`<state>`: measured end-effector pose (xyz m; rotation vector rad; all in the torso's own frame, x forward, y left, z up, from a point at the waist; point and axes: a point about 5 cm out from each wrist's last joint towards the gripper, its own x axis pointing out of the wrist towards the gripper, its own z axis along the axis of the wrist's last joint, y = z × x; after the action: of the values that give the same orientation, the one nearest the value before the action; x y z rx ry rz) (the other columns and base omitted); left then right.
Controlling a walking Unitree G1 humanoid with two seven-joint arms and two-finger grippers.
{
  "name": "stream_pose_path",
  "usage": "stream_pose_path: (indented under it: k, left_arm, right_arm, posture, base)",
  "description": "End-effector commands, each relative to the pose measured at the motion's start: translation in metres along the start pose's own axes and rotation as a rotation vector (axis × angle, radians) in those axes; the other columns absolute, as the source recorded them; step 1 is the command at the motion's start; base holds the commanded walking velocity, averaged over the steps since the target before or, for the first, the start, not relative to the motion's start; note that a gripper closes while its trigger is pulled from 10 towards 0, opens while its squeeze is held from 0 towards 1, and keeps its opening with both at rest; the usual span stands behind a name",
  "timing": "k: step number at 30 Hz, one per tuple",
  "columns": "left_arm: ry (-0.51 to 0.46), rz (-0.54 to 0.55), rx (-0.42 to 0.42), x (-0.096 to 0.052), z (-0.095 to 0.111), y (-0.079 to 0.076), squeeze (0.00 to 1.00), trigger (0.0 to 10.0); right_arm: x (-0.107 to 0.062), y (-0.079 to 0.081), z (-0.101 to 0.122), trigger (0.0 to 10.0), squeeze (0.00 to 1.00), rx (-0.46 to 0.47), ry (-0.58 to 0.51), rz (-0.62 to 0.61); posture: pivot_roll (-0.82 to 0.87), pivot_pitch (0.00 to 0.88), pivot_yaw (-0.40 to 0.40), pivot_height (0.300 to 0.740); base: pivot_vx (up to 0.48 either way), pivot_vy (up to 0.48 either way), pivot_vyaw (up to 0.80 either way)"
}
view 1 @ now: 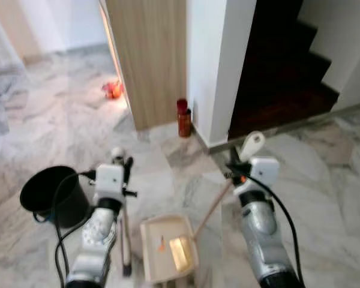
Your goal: Sweep floor
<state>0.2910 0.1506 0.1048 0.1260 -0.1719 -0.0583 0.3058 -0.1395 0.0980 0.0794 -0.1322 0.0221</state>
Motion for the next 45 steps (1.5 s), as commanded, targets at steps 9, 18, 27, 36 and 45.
stream_pose_path:
  k: [9,18,27,36,45]
  left_arm:
    - [-0.046,0.020,0.024,0.0052,0.0113,0.0085,0.00,10.0]
    - [-0.046,0.018,0.021,0.0055,0.0117,0.0081,0.00,10.0]
    - [-0.044,0.026,0.019,0.0040,0.0117,0.0079,0.00,10.0]
    - [-0.043,0.027,0.017,0.0038,0.0114,0.0065,0.00,10.0]
    - [-0.040,0.030,0.019,0.0034,0.0107,0.0077,0.00,10.0]
  right_arm:
    - [0.0083,0.0118,0.0119,10.0,0.00,0.026,-0.052,0.037]
    - [0.0077,0.0128,0.0113,10.0,0.00,0.028,-0.049,0.043]
    - [0.0083,0.0144,0.0116,10.0,0.00,0.034,-0.046,0.055]
    - [0.0083,0.0155,0.0112,10.0,0.00,0.041,-0.042,0.065]
    - [0.0085,0.0176,0.0110,10.0,0.00,0.040,-0.039,0.074]
  posture:
    - [0.13,0.000,0.028,0.740]
    - [0.13,0.000,0.027,0.740]
    - [0.13,0.000,0.021,0.740]
    - [0.13,0.000,0.018,0.740]
    - [0.13,0.000,0.020,0.740]
  base:
    - [0.000,0.249,0.00]
    - [0.000,0.248,0.00]
    - [0.000,0.315,0.00]
    - [0.000,0.320,0.00]
    - [0.000,0.317,0.00]
